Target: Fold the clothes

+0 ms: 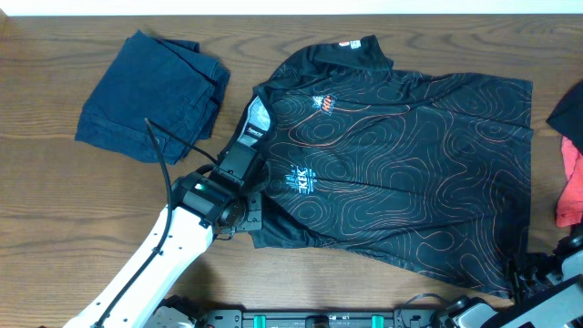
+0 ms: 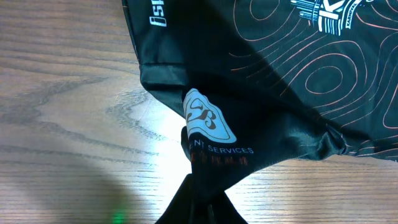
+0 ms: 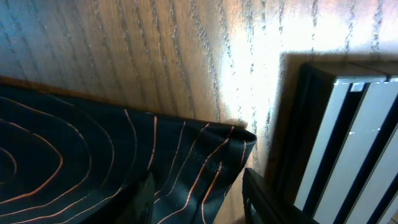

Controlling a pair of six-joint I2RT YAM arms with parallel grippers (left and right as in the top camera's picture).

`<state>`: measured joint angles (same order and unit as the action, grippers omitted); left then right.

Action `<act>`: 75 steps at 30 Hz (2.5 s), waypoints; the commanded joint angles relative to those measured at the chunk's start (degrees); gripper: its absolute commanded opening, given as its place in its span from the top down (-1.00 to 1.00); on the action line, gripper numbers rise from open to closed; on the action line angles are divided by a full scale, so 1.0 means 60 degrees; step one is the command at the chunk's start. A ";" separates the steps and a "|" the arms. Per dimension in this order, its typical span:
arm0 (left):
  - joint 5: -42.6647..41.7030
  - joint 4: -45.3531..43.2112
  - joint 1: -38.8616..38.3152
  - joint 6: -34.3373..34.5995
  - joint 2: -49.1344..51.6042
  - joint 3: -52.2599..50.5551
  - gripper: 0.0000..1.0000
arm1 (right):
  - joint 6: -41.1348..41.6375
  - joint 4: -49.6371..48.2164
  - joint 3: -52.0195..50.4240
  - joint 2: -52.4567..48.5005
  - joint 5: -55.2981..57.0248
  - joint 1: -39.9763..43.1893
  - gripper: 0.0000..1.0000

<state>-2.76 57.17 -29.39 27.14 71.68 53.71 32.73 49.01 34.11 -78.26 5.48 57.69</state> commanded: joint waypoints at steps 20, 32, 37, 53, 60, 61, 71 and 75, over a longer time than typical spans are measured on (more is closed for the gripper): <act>0.0146 -0.0106 0.0040 -0.0047 -0.0087 0.0113 0.89 | 0.0765 -0.0419 -0.0364 0.0040 0.0302 0.0069 0.19; 0.0146 -0.0138 0.0040 -0.0047 -0.0087 0.0113 0.88 | 0.0900 -0.0372 -0.0419 0.0044 0.0280 0.0069 0.98; 0.0146 -0.0131 0.0040 -0.0051 -0.0087 0.0113 0.88 | 0.0149 0.0310 0.0204 0.0044 -0.0084 0.0069 0.98; 0.0149 -0.0499 0.0040 -0.0637 -0.0109 0.0171 0.88 | -0.0255 0.0630 0.1818 0.0044 -0.3319 -0.0004 0.97; 0.0157 -0.0892 0.0040 -0.1239 -0.0109 0.0688 0.88 | -0.0492 -0.0834 0.1814 0.0044 -0.5002 -0.0401 0.97; 0.0160 -0.0951 0.0040 -0.1337 -0.0109 0.0776 0.88 | -0.0503 -0.1082 0.1814 0.0044 -0.5293 -0.0492 0.98; 0.0900 -0.1650 0.0532 -0.1570 -0.0106 0.1140 0.88 | 0.0073 -0.3231 0.1814 0.0044 -0.6757 -0.1126 0.98; 0.0900 -0.2087 0.0685 -0.1628 -0.0106 0.1140 0.88 | 0.0386 -0.4084 0.1814 0.0044 -0.7074 -0.1351 0.98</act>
<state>1.06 45.60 -25.93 18.96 71.61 59.22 32.82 26.39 44.47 -78.26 -33.54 50.78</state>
